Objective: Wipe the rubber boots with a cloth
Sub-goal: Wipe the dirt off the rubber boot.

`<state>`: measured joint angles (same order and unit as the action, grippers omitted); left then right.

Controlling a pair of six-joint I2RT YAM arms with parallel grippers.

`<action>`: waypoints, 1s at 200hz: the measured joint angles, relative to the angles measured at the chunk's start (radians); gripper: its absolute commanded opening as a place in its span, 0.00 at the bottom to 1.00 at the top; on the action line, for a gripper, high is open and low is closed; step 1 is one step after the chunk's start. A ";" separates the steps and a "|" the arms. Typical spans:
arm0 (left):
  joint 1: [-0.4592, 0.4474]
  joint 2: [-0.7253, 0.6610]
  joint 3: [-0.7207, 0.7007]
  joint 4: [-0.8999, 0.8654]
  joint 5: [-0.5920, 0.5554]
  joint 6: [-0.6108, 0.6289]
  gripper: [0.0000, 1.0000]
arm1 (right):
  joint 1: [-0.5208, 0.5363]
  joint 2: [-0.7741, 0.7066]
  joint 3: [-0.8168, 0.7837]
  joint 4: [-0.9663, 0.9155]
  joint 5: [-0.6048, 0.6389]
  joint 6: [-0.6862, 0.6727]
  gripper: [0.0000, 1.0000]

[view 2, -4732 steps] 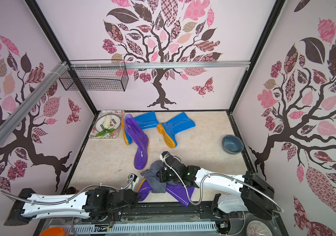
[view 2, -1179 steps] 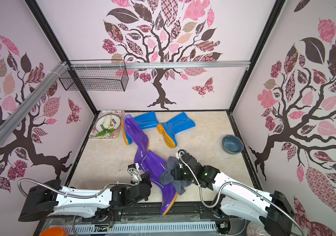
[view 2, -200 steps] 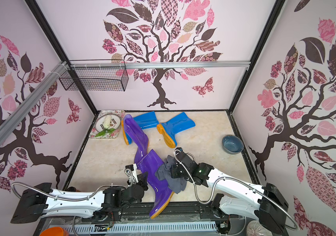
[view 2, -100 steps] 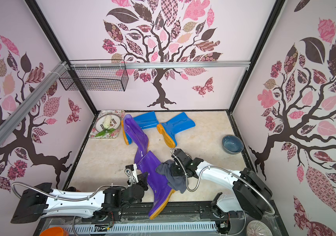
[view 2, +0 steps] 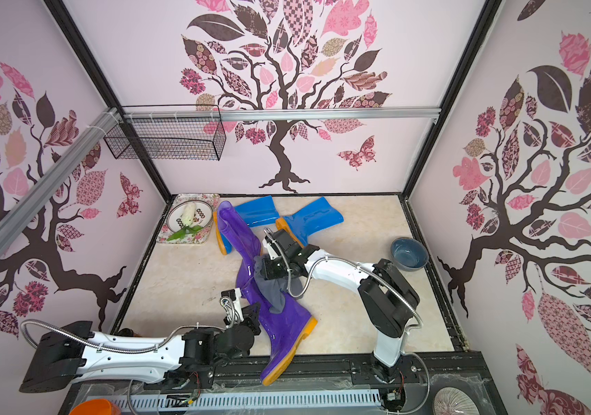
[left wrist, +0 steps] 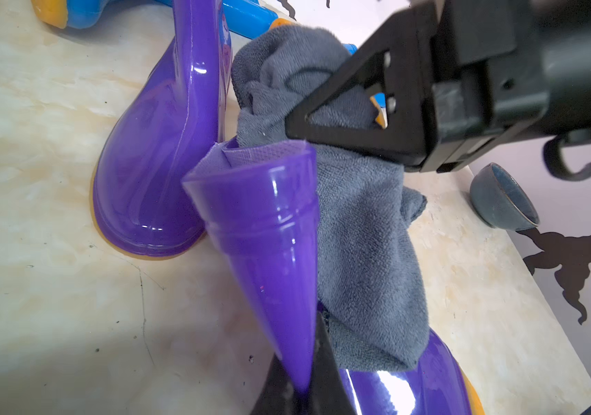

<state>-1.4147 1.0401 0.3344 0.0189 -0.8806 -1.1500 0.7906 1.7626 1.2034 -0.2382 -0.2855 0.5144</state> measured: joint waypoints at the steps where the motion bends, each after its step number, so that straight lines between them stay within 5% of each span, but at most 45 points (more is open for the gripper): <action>1: 0.000 -0.001 0.000 0.000 0.000 0.000 0.00 | -0.002 -0.003 -0.006 0.001 0.000 0.000 0.00; 67: -0.004 -0.031 0.000 0.003 -0.006 0.003 0.00 | -0.023 -0.447 -0.476 -0.071 0.099 0.038 0.00; 102: -0.005 -0.017 0.000 0.005 -0.005 0.021 0.00 | -0.021 -0.533 -0.591 -0.089 0.095 0.070 0.00; 128: -0.005 0.008 0.001 0.010 -0.006 0.032 0.00 | -0.021 -0.493 -0.500 -0.119 0.063 0.065 0.00; 176: -0.006 0.031 0.026 0.009 -0.010 0.055 0.00 | -0.019 -0.188 -0.043 -0.056 -0.041 0.033 0.00; 200: -0.007 0.013 0.026 -0.007 -0.011 0.063 0.00 | -0.020 -0.117 0.012 -0.021 -0.053 0.019 0.00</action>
<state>-1.4216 1.0534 0.3603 0.0116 -0.8921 -1.0866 0.7708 1.6459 1.2156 -0.2588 -0.3386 0.5335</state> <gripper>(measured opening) 0.049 0.100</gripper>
